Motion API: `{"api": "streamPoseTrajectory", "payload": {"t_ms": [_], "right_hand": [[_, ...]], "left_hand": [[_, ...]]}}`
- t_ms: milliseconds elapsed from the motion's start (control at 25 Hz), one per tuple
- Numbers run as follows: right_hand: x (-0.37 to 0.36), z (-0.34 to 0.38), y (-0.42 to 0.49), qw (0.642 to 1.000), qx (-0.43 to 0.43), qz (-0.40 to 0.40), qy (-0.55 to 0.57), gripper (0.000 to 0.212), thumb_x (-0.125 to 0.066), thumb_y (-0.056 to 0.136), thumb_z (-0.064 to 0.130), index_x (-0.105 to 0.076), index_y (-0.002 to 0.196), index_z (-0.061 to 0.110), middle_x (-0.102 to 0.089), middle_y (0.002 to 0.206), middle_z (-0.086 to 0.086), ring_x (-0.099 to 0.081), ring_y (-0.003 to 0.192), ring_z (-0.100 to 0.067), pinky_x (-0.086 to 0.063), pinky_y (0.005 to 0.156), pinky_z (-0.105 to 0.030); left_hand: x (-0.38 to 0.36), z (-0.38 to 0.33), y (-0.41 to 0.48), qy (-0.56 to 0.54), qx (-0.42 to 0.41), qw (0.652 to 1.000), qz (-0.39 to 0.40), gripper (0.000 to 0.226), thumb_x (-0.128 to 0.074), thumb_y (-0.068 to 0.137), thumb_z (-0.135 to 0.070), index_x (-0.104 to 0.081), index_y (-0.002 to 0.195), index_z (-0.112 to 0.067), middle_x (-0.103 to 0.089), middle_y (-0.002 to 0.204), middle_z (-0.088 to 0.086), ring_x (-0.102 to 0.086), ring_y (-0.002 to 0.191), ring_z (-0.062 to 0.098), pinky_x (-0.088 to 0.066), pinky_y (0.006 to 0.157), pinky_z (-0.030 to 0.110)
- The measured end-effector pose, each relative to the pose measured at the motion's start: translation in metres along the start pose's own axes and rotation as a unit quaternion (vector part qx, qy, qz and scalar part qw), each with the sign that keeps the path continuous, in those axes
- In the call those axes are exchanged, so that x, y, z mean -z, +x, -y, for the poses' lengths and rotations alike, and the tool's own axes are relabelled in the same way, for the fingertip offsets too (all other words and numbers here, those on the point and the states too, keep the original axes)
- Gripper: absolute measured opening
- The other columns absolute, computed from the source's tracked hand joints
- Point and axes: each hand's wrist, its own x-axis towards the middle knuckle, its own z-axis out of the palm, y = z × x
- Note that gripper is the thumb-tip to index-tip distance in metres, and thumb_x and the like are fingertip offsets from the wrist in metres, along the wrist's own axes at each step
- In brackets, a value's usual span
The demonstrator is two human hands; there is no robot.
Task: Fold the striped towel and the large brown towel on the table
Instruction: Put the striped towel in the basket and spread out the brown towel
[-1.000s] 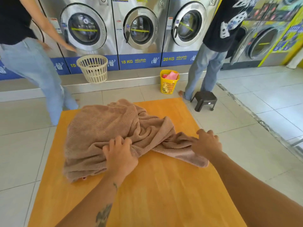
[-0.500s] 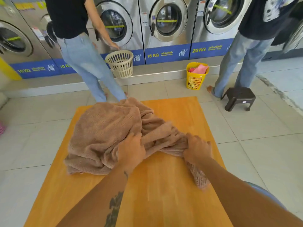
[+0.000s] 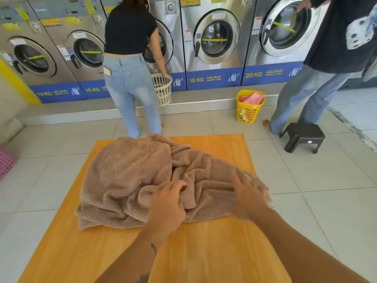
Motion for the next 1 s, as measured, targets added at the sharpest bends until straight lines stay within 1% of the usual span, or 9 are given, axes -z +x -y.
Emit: {"api": "streamPoseTrajectory", "payload": {"t_ms": [120, 280, 400, 480, 600, 760, 840, 920, 1000], "right_hand": [[-0.014, -0.010, -0.014, 0.998, 0.011, 0.039, -0.044, 0.060, -0.054, 0.082, 0.025, -0.032, 0.137, 0.035, -0.052, 0.136, 0.002, -0.047, 0.128, -0.029, -0.031, 0.106, -0.055], [-0.010, -0.042, -0.019, 0.987, -0.091, 0.008, -0.130, 0.045, -0.050, 0.083, 0.031, -0.048, 0.128, 0.032, -0.062, 0.119, 0.004, -0.059, 0.113, -0.024, -0.041, 0.095, -0.040], [0.006, -0.051, -0.020, 0.969, -0.152, 0.063, -0.185, 0.032, -0.051, 0.086, 0.032, -0.056, 0.118, 0.028, -0.064, 0.103, 0.009, -0.061, 0.106, -0.018, -0.032, 0.096, -0.039], [0.014, -0.052, -0.023, 0.963, -0.148, 0.094, -0.205, 0.033, -0.053, 0.087, 0.036, -0.056, 0.120, 0.030, -0.062, 0.111, 0.007, -0.058, 0.110, -0.019, -0.032, 0.096, -0.040], [0.016, -0.035, -0.020, 0.989, -0.063, 0.051, -0.126, 0.052, -0.053, 0.087, 0.048, -0.044, 0.133, 0.026, -0.050, 0.135, -0.006, -0.048, 0.123, -0.030, -0.038, 0.103, -0.048], [0.007, 0.017, -0.017, 0.992, 0.069, 0.009, 0.107, 0.062, -0.054, 0.084, 0.017, -0.036, 0.144, 0.025, -0.035, 0.148, -0.006, -0.035, 0.133, -0.032, -0.039, 0.107, -0.051], [-0.001, 0.029, -0.018, 0.986, 0.069, 0.090, 0.125, 0.059, -0.050, 0.087, 0.016, -0.039, 0.145, 0.023, -0.038, 0.148, -0.006, -0.042, 0.131, -0.031, -0.043, 0.104, -0.046], [-0.003, 0.031, -0.018, 0.972, 0.071, 0.172, 0.147, 0.042, -0.047, 0.090, 0.012, -0.055, 0.130, 0.023, -0.054, 0.130, -0.005, -0.055, 0.113, -0.026, -0.048, 0.092, -0.036], [0.004, 0.033, -0.008, 0.973, 0.065, 0.123, 0.182, 0.029, -0.045, 0.090, 0.010, -0.061, 0.112, 0.022, -0.060, 0.110, -0.005, -0.057, 0.093, -0.023, -0.050, 0.075, -0.033]], "left_hand": [[-0.007, -0.001, -0.001, -0.101, 0.088, 0.991, -0.002, 0.051, -0.046, 0.089, -0.002, -0.050, 0.132, -0.028, -0.054, 0.127, -0.005, -0.053, 0.111, 0.018, -0.047, 0.087, 0.034], [-0.002, 0.020, 0.002, 0.083, 0.076, 0.991, -0.065, 0.031, -0.058, 0.085, -0.013, -0.060, 0.115, -0.022, -0.049, 0.106, 0.002, -0.048, 0.096, 0.027, -0.042, 0.080, 0.040], [-0.001, 0.013, -0.003, 0.107, 0.110, 0.987, 0.052, 0.032, -0.050, 0.092, -0.034, -0.055, 0.123, -0.028, -0.045, 0.119, -0.001, -0.043, 0.114, 0.025, -0.040, 0.097, 0.041], [-0.009, 0.011, -0.012, 0.093, 0.121, 0.973, 0.171, 0.045, -0.044, 0.092, -0.048, -0.046, 0.135, -0.036, -0.036, 0.137, -0.005, -0.029, 0.134, 0.024, -0.025, 0.114, 0.047], [-0.019, 0.010, -0.024, 0.065, 0.113, 0.953, 0.275, 0.053, -0.046, 0.091, -0.054, -0.038, 0.142, -0.038, -0.036, 0.139, -0.008, -0.025, 0.140, 0.024, -0.013, 0.118, 0.054], [-0.006, 0.012, -0.022, 0.101, 0.156, 0.928, 0.322, 0.030, -0.053, 0.087, -0.046, -0.055, 0.114, -0.033, -0.061, 0.113, -0.005, -0.054, 0.114, 0.028, -0.034, 0.110, 0.056], [0.008, 0.017, -0.022, 0.145, 0.196, 0.856, 0.456, 0.016, -0.051, 0.083, -0.035, -0.054, 0.087, -0.020, -0.064, 0.101, 0.005, -0.059, 0.094, 0.028, -0.048, 0.097, 0.049], [0.022, 0.018, -0.023, 0.201, 0.188, 0.792, 0.545, 0.015, -0.046, 0.088, -0.024, -0.046, 0.075, -0.016, -0.053, 0.082, 0.005, -0.050, 0.073, 0.020, -0.045, 0.079, 0.037], [0.032, 0.015, -0.015, 0.168, 0.182, 0.829, 0.501, 0.015, -0.047, 0.091, -0.025, -0.050, 0.080, -0.014, -0.045, 0.077, 0.001, -0.043, 0.067, 0.016, -0.039, 0.066, 0.030]]}}
